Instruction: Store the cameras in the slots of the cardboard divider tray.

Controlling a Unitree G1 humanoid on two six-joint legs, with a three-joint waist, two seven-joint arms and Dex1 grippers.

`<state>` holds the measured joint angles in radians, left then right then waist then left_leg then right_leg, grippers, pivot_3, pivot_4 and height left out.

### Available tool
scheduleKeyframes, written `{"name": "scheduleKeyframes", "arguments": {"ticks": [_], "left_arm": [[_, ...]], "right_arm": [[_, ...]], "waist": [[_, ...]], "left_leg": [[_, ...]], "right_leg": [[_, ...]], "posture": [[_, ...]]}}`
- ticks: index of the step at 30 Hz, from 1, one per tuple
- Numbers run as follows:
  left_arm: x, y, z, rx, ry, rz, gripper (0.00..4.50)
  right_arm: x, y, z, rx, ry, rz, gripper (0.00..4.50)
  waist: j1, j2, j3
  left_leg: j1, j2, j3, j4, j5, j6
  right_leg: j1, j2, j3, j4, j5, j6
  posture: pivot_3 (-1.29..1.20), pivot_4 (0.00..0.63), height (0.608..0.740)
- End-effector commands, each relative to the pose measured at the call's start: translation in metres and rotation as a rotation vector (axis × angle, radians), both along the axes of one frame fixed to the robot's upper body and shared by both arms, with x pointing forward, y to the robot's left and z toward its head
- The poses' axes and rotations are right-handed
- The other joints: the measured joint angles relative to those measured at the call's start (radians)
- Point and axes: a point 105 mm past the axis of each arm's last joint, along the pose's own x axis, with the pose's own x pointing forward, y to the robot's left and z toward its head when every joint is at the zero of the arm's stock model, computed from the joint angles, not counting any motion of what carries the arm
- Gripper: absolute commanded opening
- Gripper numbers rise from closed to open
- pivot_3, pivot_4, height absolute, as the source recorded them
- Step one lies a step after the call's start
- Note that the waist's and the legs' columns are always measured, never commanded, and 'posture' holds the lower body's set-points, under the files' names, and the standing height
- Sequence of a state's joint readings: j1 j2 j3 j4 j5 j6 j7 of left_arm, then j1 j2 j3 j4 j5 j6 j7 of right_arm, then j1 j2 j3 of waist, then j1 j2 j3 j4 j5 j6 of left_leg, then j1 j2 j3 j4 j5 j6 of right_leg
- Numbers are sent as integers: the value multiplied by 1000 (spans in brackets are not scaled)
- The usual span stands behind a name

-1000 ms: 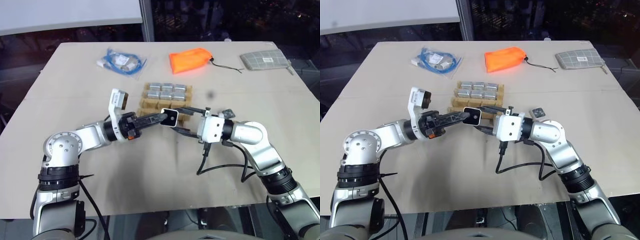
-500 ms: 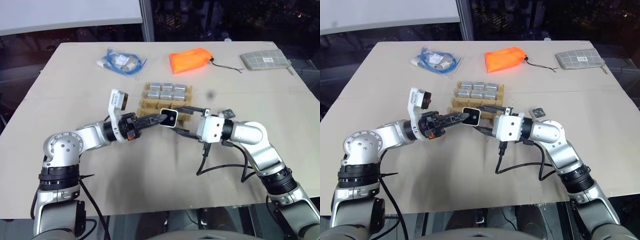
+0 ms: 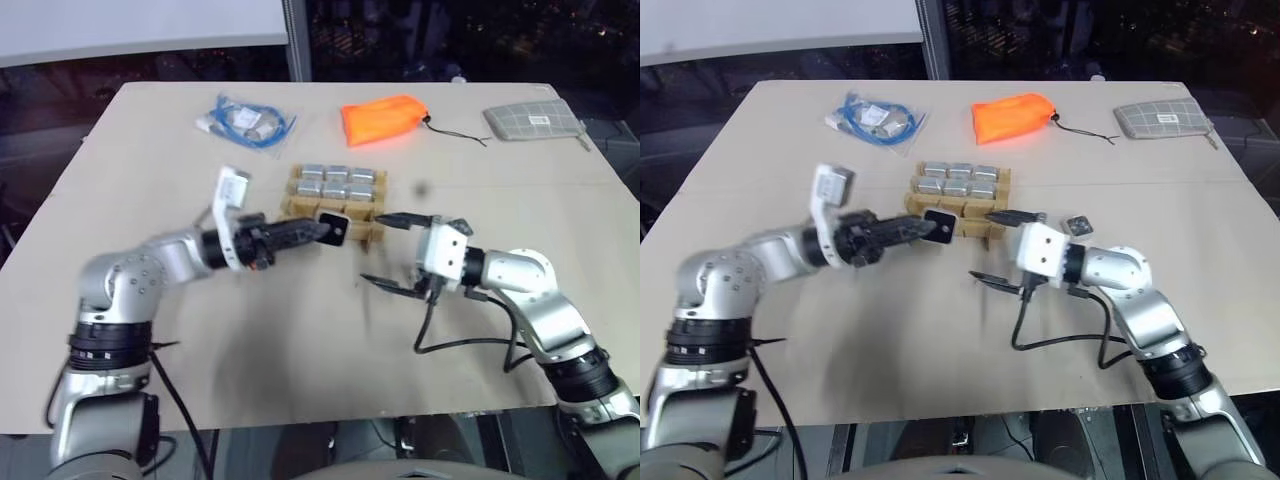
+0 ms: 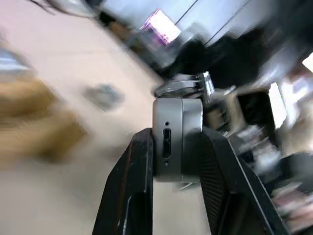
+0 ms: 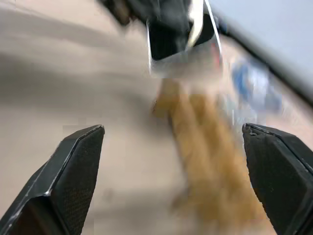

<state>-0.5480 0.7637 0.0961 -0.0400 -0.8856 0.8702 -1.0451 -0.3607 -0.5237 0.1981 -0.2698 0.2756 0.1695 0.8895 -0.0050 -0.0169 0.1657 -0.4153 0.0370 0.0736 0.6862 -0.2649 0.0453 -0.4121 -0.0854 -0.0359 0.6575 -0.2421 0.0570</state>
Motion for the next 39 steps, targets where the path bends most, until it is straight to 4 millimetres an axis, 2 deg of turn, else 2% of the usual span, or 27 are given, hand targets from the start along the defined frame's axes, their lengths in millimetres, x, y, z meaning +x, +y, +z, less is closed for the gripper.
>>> {"name": "scheduleKeyframes", "arguments": {"ticks": [1,4,6,11,17,21,27,39], "left_arm": [[12,5,13,234,-273,-45,718],[27,9,30,360,-445,-72,718],[35,12,35,427,-504,-101,718],[65,21,26,719,-598,-169,718],[84,13,21,833,-573,-245,718],[92,10,18,882,-543,-239,718],[98,6,20,939,-556,-253,718],[99,13,15,992,-561,-256,718]], "right_arm": [[-14,-17,27,61,107,-1,4472],[-23,-33,43,74,206,-32,4472],[-29,-38,49,63,266,-36,4472],[-34,-38,61,27,328,-84,4472],[-33,-33,67,11,318,-128,4472],[-30,-35,67,2,297,-164,4472],[-27,-37,69,-13,255,-198,4472],[-25,-35,69,-20,224,-200,4472]], "waist": [[0,0,0],[9,0,1],[15,0,1],[18,0,1],[20,-4,3],[19,-4,3],[19,-5,4],[18,-6,4]], "left_leg": [[0,0,0,0,0,0],[0,0,0,-1,0,0],[-1,0,0,-1,0,1],[-1,0,3,-1,-3,4],[-7,0,4,0,-4,7],[-18,0,2,3,-3,5],[-19,0,2,2,-3,6],[-18,0,0,2,-3,6]], "right_leg": [[0,0,0,0,0,0],[0,0,-1,-1,0,0],[-1,1,0,-1,0,0],[-1,1,0,-3,0,0],[-2,1,-3,-5,0,0],[-11,1,-5,-6,0,1],[-10,0,-7,-9,0,1],[-10,0,-7,-8,0,1]], "posture": [[0,150,740],[0,150,740],[0,150,740],[0,150,740],[0,150,740],[0,150,740],[0,150,740],[0,150,740]]}}
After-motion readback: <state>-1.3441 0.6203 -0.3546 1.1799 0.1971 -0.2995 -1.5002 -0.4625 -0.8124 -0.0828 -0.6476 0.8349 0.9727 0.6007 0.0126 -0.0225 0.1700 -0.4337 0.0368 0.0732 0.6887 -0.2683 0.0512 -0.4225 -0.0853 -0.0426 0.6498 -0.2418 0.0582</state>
